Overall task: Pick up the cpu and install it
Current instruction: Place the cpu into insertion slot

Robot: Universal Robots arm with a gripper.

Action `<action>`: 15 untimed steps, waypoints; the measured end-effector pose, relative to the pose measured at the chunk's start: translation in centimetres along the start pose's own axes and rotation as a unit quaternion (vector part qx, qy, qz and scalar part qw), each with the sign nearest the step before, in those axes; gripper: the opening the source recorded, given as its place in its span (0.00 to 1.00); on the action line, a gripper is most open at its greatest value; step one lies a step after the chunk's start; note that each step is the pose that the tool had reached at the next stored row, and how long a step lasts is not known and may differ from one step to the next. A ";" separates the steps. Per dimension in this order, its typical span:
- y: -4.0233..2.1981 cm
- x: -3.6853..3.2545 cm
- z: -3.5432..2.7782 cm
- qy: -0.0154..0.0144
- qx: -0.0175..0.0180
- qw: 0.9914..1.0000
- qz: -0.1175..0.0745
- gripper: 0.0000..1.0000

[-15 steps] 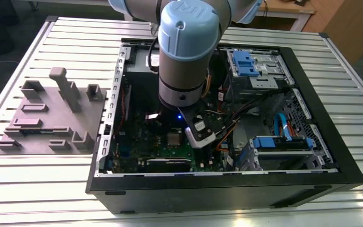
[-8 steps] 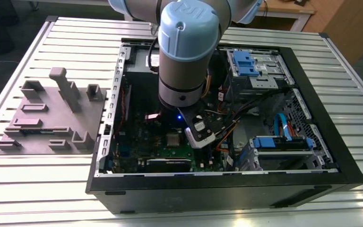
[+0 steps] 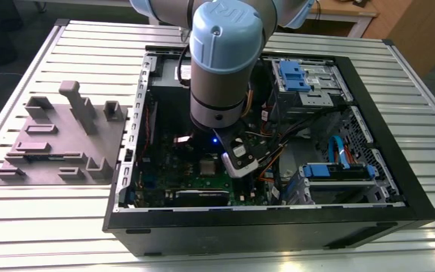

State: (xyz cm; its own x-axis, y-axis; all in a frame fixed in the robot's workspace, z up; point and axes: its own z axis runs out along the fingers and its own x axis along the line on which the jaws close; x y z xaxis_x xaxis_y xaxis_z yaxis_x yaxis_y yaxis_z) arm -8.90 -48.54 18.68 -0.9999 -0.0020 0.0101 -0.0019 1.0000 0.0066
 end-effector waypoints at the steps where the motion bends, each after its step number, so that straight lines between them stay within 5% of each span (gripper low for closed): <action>1: 0.00 -0.01 -0.01 0.000 0.000 1.000 0.000 0.53; 15: 0.00 -0.01 0.06 0.000 0.000 1.000 0.000 0.50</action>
State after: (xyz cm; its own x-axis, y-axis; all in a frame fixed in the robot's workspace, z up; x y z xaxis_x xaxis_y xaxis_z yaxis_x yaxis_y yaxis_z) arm -8.89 -48.53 18.62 -0.9999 -0.0017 0.0106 -0.0017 1.0000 0.0068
